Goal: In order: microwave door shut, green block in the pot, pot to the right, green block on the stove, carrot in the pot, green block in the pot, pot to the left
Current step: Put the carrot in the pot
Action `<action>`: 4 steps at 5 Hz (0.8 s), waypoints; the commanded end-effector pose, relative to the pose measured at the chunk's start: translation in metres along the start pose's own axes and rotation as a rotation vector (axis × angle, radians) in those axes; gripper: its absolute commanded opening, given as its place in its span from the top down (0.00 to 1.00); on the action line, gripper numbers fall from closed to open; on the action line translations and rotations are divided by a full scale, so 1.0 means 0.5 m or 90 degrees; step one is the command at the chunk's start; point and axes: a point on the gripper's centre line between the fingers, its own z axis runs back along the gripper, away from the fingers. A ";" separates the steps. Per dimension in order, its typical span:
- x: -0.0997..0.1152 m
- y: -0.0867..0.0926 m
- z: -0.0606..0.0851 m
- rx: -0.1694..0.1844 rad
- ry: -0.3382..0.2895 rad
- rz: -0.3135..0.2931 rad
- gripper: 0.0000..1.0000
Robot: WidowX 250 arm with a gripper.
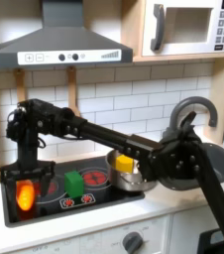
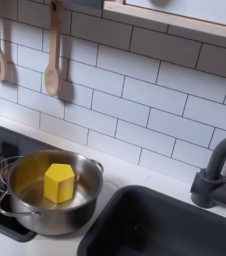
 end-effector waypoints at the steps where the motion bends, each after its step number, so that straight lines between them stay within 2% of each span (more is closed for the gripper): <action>1: 0.005 -0.004 -0.003 0.000 -0.002 -0.003 0.00; 4: 0.009 -0.002 -0.016 -0.002 0.004 0.000 0.00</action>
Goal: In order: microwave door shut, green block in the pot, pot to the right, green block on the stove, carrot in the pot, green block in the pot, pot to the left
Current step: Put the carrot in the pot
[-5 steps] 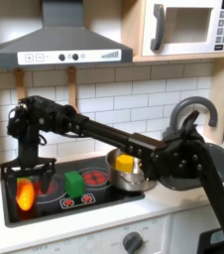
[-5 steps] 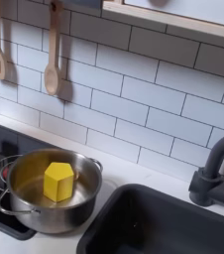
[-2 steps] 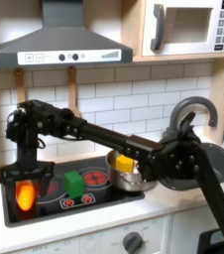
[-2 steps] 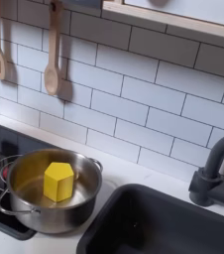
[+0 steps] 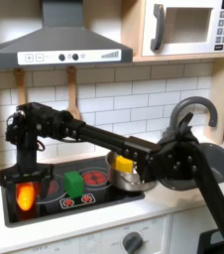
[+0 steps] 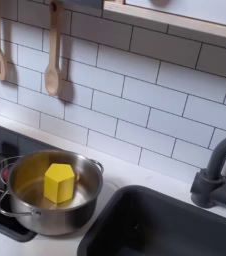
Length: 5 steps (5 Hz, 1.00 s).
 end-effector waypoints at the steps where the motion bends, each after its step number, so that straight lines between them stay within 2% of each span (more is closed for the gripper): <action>1: 0.009 -0.007 -0.002 0.000 -0.001 0.000 0.00; 2: 0.020 -0.020 -0.011 -0.005 0.003 -0.010 0.00; 3: 0.022 -0.022 -0.009 -0.003 -0.001 -0.011 1.00; 5: 0.019 -0.019 -0.010 0.002 -0.003 -0.004 1.00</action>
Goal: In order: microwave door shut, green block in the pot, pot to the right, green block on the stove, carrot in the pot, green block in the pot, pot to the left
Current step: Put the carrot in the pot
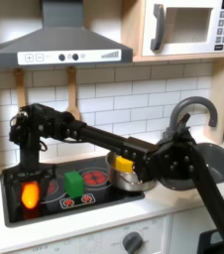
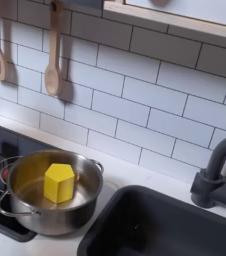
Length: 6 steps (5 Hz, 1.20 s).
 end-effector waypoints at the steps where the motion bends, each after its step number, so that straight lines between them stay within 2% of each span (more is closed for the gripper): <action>1: -0.001 -0.012 -0.004 -0.001 -0.003 -0.002 1.00; 2: 0.005 -0.019 0.018 0.010 -0.019 0.006 1.00; 3: 0.018 -0.033 0.029 0.014 -0.019 -0.013 1.00; 4: 0.018 -0.052 0.028 0.005 -0.013 -0.026 1.00; 5: 0.019 -0.084 0.049 0.010 -0.022 -0.044 1.00; 6: 0.022 -0.118 0.118 0.022 -0.069 -0.052 1.00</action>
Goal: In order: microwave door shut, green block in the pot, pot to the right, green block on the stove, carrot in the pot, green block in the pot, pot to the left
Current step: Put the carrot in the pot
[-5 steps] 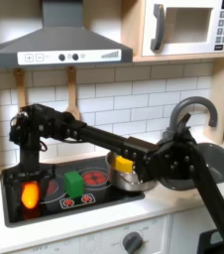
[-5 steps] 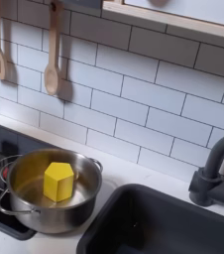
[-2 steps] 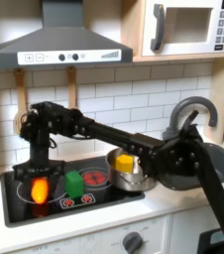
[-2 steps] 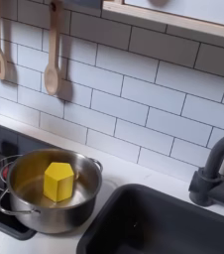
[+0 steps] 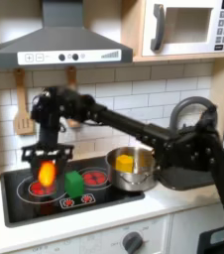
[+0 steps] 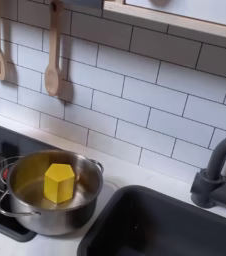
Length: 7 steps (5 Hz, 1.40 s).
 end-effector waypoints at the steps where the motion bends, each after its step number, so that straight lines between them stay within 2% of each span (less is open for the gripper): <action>1: 0.014 -0.073 0.051 -0.006 -0.026 -0.034 1.00; 2: 0.007 -0.101 0.075 -0.013 -0.036 -0.041 1.00; 3: 0.007 -0.148 0.098 -0.027 -0.049 -0.056 1.00; 5: -0.004 -0.254 0.116 -0.062 -0.047 -0.093 1.00; 6: -0.008 -0.293 0.113 -0.079 -0.039 -0.104 1.00; 7: -0.007 -0.320 0.108 -0.085 -0.034 -0.113 1.00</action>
